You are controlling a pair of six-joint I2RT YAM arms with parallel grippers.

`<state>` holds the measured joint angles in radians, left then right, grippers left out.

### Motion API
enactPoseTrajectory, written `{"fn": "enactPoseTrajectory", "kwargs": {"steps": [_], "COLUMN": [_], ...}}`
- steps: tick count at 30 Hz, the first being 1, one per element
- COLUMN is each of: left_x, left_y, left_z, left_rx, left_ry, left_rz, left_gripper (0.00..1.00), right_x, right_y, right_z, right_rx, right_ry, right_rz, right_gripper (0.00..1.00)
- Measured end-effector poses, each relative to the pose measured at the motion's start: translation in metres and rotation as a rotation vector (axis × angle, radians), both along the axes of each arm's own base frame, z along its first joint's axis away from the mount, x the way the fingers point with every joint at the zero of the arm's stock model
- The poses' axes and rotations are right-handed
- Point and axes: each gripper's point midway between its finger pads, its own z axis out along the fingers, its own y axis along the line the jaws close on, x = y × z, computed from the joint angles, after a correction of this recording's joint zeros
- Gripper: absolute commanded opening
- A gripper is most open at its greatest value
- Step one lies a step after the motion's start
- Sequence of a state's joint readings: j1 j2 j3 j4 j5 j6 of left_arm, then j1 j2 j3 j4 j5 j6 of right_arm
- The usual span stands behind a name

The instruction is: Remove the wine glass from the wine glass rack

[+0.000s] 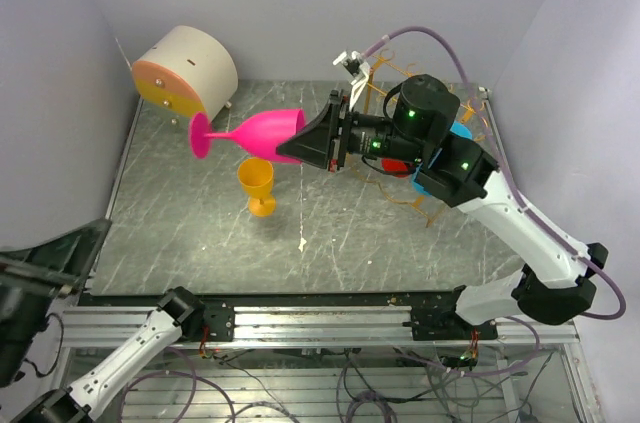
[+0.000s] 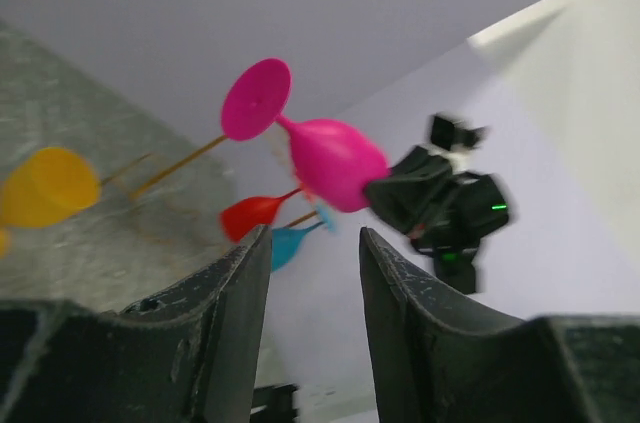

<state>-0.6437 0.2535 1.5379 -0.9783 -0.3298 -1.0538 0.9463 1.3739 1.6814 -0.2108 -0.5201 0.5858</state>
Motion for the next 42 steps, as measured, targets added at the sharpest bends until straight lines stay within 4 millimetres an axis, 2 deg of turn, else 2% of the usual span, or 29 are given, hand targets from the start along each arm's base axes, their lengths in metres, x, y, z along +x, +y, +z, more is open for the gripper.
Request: {"fn": "enactPoseTrajectory", "kwargs": {"steps": [3, 5, 9, 12, 15, 18, 21, 28, 31, 39, 42], "left_x": [0.026, 0.048, 0.088, 0.103, 0.103, 0.096, 0.090, 0.092, 0.093, 0.096, 0.095], "left_y": [-0.017, -0.031, -0.058, -0.069, -0.069, -0.063, -0.058, -0.061, -0.064, -0.071, -0.072], "left_z": [-0.014, -0.029, -0.064, -0.089, -0.103, -0.103, -0.100, -0.113, -0.120, -0.134, -0.135], "left_rx": [0.143, 0.254, 0.467, 0.572, 0.616, 0.609, 0.593, 0.612, 0.624, 0.641, 0.636], "left_ry": [0.102, 0.186, 0.348, 0.427, 0.456, 0.437, 0.416, 0.440, 0.456, 0.485, 0.479], "left_rz": [0.025, 0.031, 0.023, 0.011, 0.004, 0.007, 0.011, 0.000, -0.013, -0.037, -0.041], "left_gripper": [0.50, 0.49, 0.49, 0.49, 0.49, 0.49, 0.49, 0.48, 0.48, 0.48, 0.48], "right_x": [0.020, 0.033, 0.061, 0.089, 0.117, 0.142, 0.159, 0.193, 0.199, 0.198, 0.199], "right_y": [-0.013, -0.020, -0.028, -0.029, -0.024, -0.012, -0.005, -0.017, -0.012, 0.014, 0.015], "right_z": [-0.017, -0.038, -0.094, -0.136, -0.165, -0.179, -0.191, -0.236, -0.254, -0.310, -0.320], "right_rx": [-0.140, -0.260, -0.511, -0.694, -0.825, -0.890, -0.923, -1.003, -1.025, -1.102, -1.118], "right_ry": [0.012, 0.030, 0.060, 0.069, 0.062, 0.047, 0.047, 0.126, 0.150, 0.187, 0.198], "right_rz": [-0.164, -0.276, -0.458, -0.574, -0.672, -0.734, -0.751, -0.725, -0.691, -0.575, -0.564], "right_gripper": [0.00, 0.00, 0.00, 0.00, 0.00, 0.00, 0.00, 0.00, 0.00, 0.00, 0.00]}}
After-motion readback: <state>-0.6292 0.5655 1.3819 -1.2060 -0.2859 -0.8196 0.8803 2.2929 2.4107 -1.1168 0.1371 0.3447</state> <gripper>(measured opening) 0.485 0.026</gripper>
